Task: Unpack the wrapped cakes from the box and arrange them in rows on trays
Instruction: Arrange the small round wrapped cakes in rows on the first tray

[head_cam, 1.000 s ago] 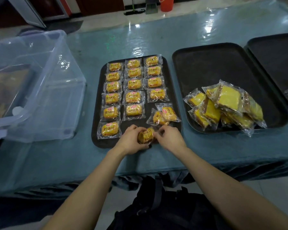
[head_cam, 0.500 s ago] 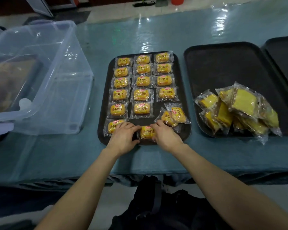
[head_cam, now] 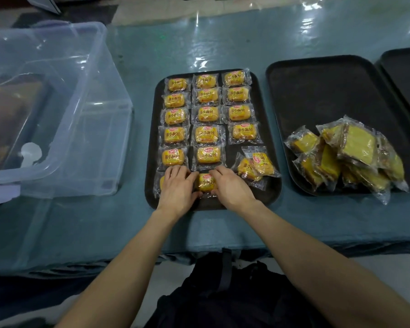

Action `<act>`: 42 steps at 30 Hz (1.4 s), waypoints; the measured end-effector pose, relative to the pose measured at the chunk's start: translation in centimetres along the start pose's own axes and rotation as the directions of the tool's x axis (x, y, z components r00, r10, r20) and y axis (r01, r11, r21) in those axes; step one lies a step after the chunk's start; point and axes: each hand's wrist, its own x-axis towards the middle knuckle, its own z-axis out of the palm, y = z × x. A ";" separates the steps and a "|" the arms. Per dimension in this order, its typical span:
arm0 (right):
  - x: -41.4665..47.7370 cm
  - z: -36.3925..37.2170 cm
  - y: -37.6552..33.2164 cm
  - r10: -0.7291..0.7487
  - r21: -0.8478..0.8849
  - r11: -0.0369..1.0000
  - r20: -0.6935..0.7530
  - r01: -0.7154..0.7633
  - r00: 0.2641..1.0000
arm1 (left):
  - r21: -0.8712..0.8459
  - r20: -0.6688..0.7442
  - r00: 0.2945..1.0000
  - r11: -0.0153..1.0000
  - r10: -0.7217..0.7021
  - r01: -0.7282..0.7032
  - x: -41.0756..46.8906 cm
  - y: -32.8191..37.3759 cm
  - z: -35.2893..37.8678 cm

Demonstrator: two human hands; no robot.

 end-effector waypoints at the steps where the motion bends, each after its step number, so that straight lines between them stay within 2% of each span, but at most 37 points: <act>1: 0.1 -0.1 -0.2 0.005 -0.014 1.000 -0.005 -0.005 1.000 | 0.001 0.006 1.000 1.000 -0.002 0.002 0.1 -0.2 0.0; 7: -1.2 -0.9 -0.7 0.087 0.017 0.996 -0.009 -0.087 0.996 | -0.004 0.018 1.000 1.000 0.021 -0.021 0.3 -0.2 -0.3; 10: -2.2 -1.8 -0.5 0.162 0.082 0.985 -0.096 -0.155 0.982 | -0.005 0.040 0.998 0.999 0.048 -0.048 0.7 -0.1 -0.4; 12: -2.9 -2.6 -0.1 0.238 0.135 0.968 -0.231 -0.211 0.943 | -0.012 0.057 0.997 0.998 0.060 -0.060 1.0 -0.1 -0.4; 14: -3.5 -3.5 0.8 0.324 0.176 0.945 -0.372 -0.277 0.870 | -0.021 0.065 0.996 0.998 0.065 -0.064 1.1 0.0 -0.4; 17: -3.5 -4.5 3.0 0.441 0.162 0.897 -0.422 -0.412 0.792 | -0.023 0.072 0.995 0.998 0.067 -0.065 1.2 0.3 -0.4; 20: -2.6 -5.2 4.9 0.536 0.112 0.840 -0.323 -0.531 0.780 | -0.024 0.081 0.995 0.998 0.054 -0.053 1.3 0.3 -0.3; 24: -1.2 -6.1 6.9 0.587 0.066 0.809 -0.170 -0.585 0.792 | -0.063 0.010 0.999 0.997 0.037 -0.036 1.9 0.7 -0.3; 26: -0.8 -6.5 7.6 0.566 0.029 0.824 -0.085 -0.566 0.820 | -0.096 -0.003 0.999 0.995 0.034 -0.034 2.9 1.7 -0.6; 29: -0.4 -7.2 8.8 0.523 0.060 0.851 -0.003 -0.522 0.852 | -0.139 0.097 0.993 0.988 0.073 -0.059 5.2 4.3 -0.8; 31: -0.2 -7.5 9.6 0.456 0.055 0.887 0.055 -0.459 0.888 | -0.128 0.167 0.984 0.991 0.062 -0.041 6.6 5.9 -0.7; 34: -0.1 -7.7 10.8 0.339 0.072 0.934 0.121 -0.349 0.933 | -0.095 0.184 0.983 0.995 0.013 0.005 7.6 7.0 -0.2; 42: -0.2 -9.0 11.8 0.280 0.129 0.937 0.284 -0.326 0.917 | -0.101 0.130 0.991 0.995 -0.010 0.023 7.1 7.9 -0.6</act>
